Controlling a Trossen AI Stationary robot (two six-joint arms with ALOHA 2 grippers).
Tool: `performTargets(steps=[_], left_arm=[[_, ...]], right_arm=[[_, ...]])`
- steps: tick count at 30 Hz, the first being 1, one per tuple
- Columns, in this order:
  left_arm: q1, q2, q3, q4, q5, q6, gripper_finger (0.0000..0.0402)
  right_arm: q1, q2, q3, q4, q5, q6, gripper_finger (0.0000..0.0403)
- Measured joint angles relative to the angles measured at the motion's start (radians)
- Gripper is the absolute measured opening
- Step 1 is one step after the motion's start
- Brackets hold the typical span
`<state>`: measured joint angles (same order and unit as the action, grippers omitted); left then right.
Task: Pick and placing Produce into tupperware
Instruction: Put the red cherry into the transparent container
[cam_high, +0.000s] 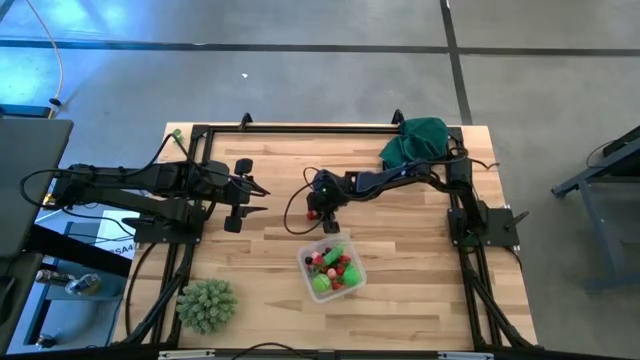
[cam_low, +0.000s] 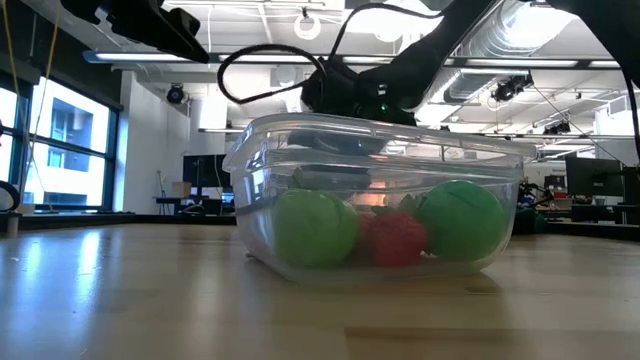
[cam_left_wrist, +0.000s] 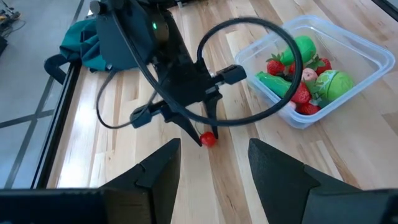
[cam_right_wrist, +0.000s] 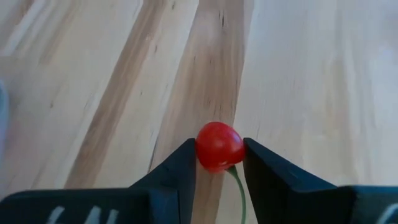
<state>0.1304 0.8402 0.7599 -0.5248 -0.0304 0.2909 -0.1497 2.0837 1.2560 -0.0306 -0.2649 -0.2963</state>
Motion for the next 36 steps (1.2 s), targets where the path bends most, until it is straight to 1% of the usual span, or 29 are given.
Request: performTargets(steps=[7,10,15,22,27,32,36], left_arm=[[0.000,0.000,0.000,0.000,0.000,0.000,0.0179],[0.000,0.000,0.000,0.000,0.000,0.000,0.0179],[0.000,0.000,0.000,0.000,0.000,0.000,0.0179],[0.000,0.000,0.000,0.000,0.000,0.000,0.0179],[0.000,0.000,0.000,0.000,0.000,0.000,0.0179],[0.000,0.000,0.000,0.000,0.000,0.000,0.0179],[0.000,0.000,0.000,0.000,0.000,0.000,0.0179]], right_arm=[[0.000,-0.085,0.000,-0.002,0.004,0.004,0.0105],[0.000,-0.146,0.000,0.000,0.029,0.021,0.0105],[0.000,-0.273,0.000,-0.012,0.089,0.089,0.0105],[0.020,-0.460,0.001,-0.049,0.097,0.228,0.0105],[0.092,-0.564,0.001,-0.119,0.101,0.255,0.0105],[0.206,-0.628,0.001,-0.196,0.177,0.287,0.0105],[0.301,-0.637,0.001,-0.302,0.214,0.351,0.0105]])
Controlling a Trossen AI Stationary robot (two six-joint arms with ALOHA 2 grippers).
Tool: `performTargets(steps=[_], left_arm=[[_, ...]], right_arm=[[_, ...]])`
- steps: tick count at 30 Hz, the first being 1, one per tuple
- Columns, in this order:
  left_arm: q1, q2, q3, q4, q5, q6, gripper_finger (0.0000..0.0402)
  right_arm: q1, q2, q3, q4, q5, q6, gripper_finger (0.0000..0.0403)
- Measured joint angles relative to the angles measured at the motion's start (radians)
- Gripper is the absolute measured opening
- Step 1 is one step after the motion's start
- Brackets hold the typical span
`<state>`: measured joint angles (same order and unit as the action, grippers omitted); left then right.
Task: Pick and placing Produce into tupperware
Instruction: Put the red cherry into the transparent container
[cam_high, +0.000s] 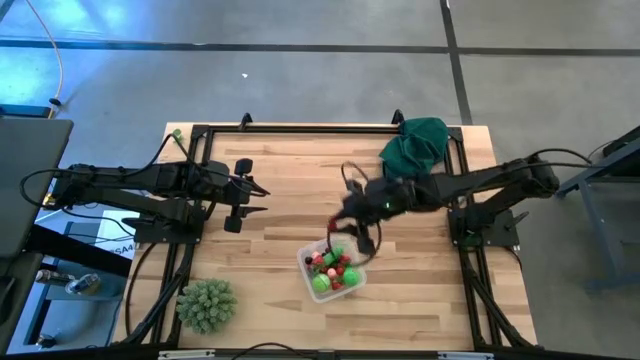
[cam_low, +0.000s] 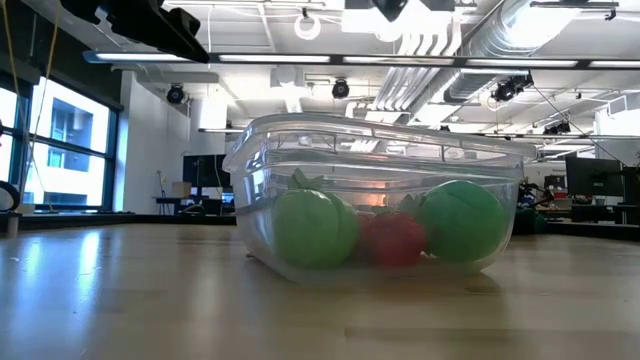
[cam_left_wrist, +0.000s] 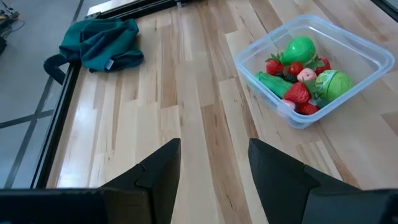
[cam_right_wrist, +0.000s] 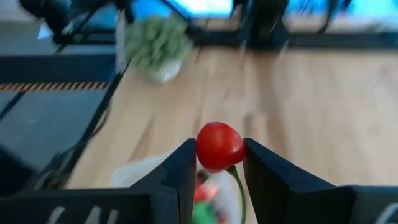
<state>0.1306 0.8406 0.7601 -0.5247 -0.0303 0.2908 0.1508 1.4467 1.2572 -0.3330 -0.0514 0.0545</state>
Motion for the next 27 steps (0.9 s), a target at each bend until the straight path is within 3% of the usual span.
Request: performTargets(steps=[7,18,27], left_arm=[[0.000,0.000,0.000,0.000,0.000,0.000,0.0179],[0.000,0.000,0.000,0.000,0.000,0.000,0.0179],[0.000,0.000,0.000,0.000,0.000,0.000,0.0179]], right_arm=[[0.129,0.081,-0.001,-0.176,0.069,0.152,0.0105],[0.173,0.382,-0.001,-0.108,0.099,0.212,0.0105],[0.176,0.431,-0.001,-0.090,0.087,0.260,0.0105]])
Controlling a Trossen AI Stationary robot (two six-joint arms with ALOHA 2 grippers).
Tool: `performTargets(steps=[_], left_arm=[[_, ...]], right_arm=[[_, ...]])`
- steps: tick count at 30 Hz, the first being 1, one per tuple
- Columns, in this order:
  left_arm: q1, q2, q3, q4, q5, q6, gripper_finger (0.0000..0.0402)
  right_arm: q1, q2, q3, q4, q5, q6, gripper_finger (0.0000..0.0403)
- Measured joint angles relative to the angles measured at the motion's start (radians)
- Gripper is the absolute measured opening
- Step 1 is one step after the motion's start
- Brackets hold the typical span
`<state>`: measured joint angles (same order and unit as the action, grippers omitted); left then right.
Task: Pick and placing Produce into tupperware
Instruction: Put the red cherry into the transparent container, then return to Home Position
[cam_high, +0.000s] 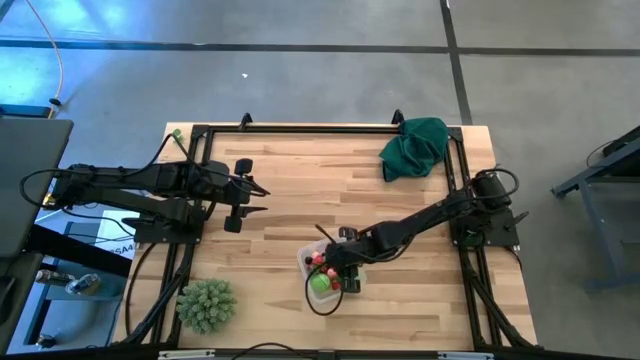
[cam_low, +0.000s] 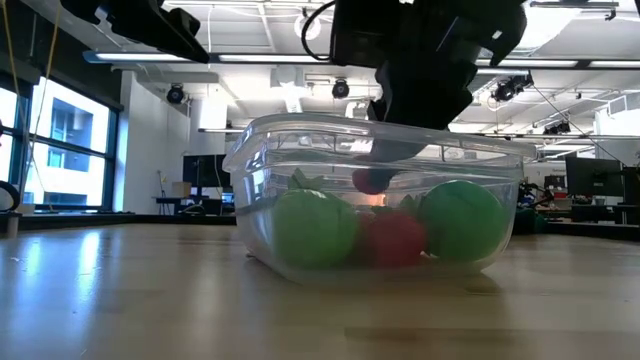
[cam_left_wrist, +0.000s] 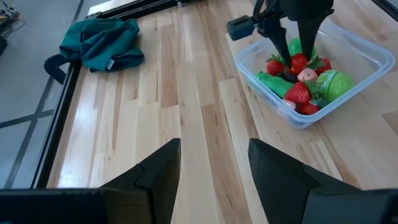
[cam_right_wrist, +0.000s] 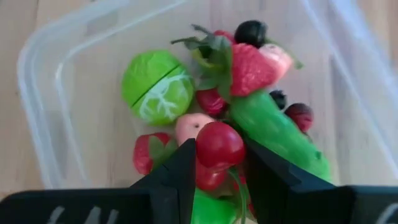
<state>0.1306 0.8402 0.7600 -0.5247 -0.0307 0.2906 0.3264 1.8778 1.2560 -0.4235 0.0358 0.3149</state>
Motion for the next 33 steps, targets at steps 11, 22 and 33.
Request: performTargets(steps=[11,22,33], left_arm=[[0.000,0.000,0.000,0.000,0.000,0.000,0.0179],[0.000,0.000,0.000,0.000,0.000,0.000,0.0179],[0.000,0.000,0.000,0.000,0.000,0.000,0.0179]], right_arm=[[-0.013,0.000,-0.002,-0.036,0.096,0.043,0.0152],[-0.014,0.000,-0.002,-0.015,0.114,-0.005,0.0201],[-0.011,-0.317,0.016,-0.050,0.205,-0.161,0.0153]])
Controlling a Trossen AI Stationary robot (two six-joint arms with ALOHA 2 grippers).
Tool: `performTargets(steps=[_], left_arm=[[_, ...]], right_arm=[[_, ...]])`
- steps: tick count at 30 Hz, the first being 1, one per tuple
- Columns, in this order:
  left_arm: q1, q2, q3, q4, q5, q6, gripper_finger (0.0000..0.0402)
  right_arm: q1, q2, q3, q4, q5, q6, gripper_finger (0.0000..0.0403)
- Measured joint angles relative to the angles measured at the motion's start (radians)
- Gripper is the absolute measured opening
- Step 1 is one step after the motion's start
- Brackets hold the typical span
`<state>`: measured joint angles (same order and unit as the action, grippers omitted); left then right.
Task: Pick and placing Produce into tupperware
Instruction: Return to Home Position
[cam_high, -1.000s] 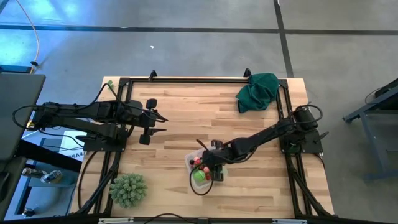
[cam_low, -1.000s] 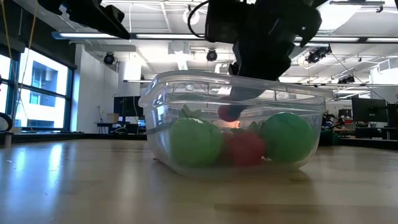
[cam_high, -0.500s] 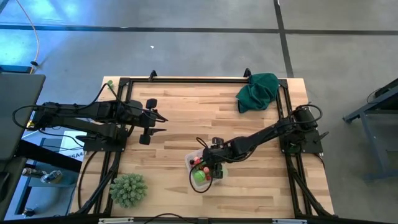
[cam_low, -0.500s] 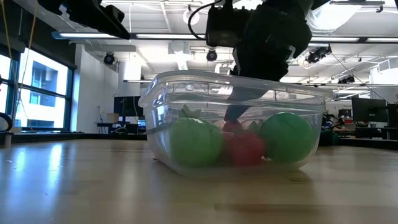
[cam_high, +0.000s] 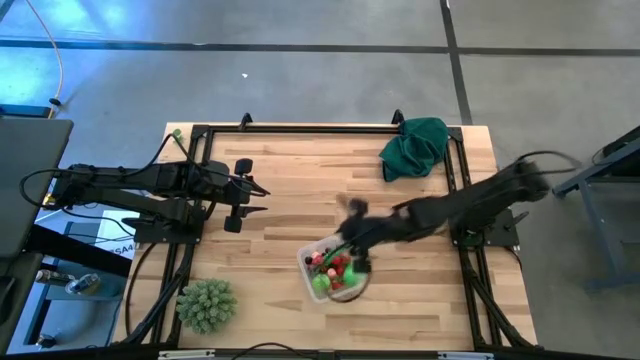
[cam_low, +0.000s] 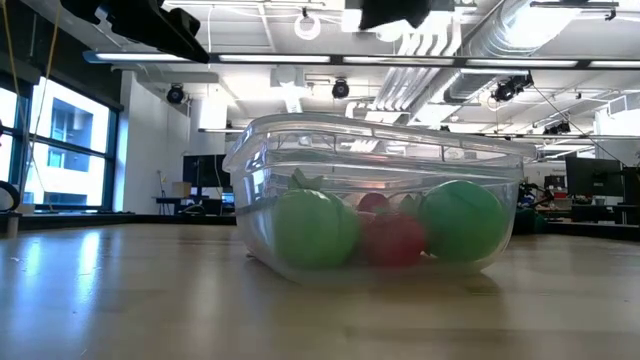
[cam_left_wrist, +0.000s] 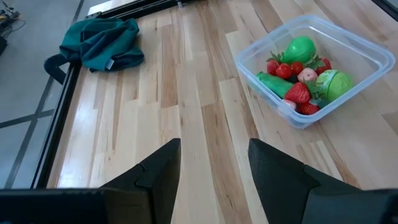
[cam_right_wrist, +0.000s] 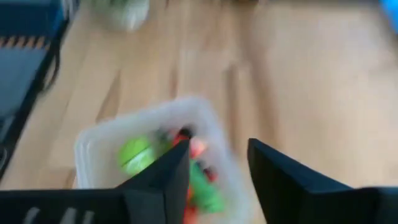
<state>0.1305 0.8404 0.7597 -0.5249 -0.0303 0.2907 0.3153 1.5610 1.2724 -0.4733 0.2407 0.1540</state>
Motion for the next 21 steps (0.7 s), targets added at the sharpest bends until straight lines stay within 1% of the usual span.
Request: performTargets(steps=[4,7,11,12,13,16,21], left_arm=[[0.000,0.000,0.000,0.000,0.000,0.000,0.0179],[0.000,0.000,0.000,0.000,0.000,0.000,0.0179],[0.000,0.000,0.000,0.000,0.000,0.000,0.0179],[0.000,0.000,0.000,0.000,0.000,0.000,0.0179],[0.000,0.000,0.000,0.000,0.000,0.000,0.0179],[0.000,0.000,0.000,0.000,0.000,0.000,0.0179],[0.000,0.000,0.000,0.000,0.000,0.000,0.0179]], right_arm=[[-0.001,-0.229,-0.013,-0.057,0.150,-0.067,0.0111],[-0.001,-0.422,-0.065,-0.082,0.213,-0.079,0.0073],[-0.001,-0.683,-0.183,-0.077,0.208,-0.014,0.0017],[-0.001,-0.745,-0.220,-0.070,0.194,0.012,0.0009],[-0.001,-0.805,-0.258,-0.043,0.176,0.038,0.0005],[-0.001,-0.960,-0.370,0.105,0.123,0.093,0.0014],[-0.001,-1.185,-0.540,0.327,0.064,0.049,0.0011]])
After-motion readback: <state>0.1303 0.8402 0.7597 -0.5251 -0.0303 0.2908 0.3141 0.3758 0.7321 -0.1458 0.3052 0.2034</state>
